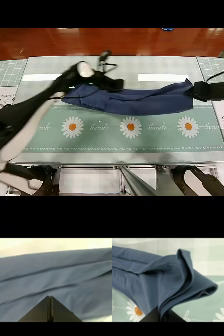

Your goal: Fold the shirts.

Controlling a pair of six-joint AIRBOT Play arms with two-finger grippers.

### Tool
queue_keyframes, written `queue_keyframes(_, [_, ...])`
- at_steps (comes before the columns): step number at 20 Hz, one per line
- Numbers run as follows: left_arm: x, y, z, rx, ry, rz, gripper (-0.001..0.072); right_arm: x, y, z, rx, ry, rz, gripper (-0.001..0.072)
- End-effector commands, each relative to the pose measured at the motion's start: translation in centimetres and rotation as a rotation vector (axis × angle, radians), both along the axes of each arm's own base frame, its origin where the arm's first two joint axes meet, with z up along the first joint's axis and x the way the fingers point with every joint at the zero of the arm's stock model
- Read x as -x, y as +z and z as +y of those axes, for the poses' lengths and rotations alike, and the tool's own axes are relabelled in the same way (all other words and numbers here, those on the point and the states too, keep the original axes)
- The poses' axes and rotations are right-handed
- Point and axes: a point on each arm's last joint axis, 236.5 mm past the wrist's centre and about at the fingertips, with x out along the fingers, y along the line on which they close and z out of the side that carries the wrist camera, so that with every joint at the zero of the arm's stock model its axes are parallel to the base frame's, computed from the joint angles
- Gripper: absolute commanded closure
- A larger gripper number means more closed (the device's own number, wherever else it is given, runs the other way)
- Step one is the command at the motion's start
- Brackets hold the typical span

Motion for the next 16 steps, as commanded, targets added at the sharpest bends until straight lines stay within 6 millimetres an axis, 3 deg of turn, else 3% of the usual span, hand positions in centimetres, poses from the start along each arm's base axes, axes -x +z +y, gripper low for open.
queue_keyframes(1, [4.1, -3.3, -6.9, -0.030, -0.150, 0.137, 0.0686, 1.9, 1.9, 0.9, 0.002, 0.005, -0.050, 0.0686])
queue_keyframes(6, [11.2, -5.7, -12.1, 0.012, -0.274, 0.277, 0.0686, 1.9, 2.9, 2.1, -0.052, 0.013, -0.076, 0.0686])
queue_keyframes(8, [12.3, -5.2, -13.0, 0.046, -0.335, 0.248, 0.0686, 1.8, 2.9, 2.0, -0.049, 0.013, -0.076, 0.0686])
queue_keyframes(10, [10.6, -3.8, -12.7, 0.068, -0.318, 0.209, 0.0686, 1.8, 2.9, 2.1, -0.052, 0.013, -0.076, 0.0686])
queue_keyframes(12, [7.0, -1.5, -10.8, 0.098, -0.264, 0.167, 0.0686, 1.7, 3.1, 2.3, -0.067, 0.012, -0.081, 0.0687])
queue_keyframes(14, [3.5, 1.4, -7.2, 0.100, -0.228, 0.115, 0.0686, 1.3, 3.3, 3.4, -0.086, 0.026, -0.090, 0.0687])
queue_keyframes(16, [0.6, 4.2, -2.2, 0.026, -0.190, 0.022, 0.0685, 0.0, 3.3, 5.7, -0.114, 0.072, -0.086, 0.0687])
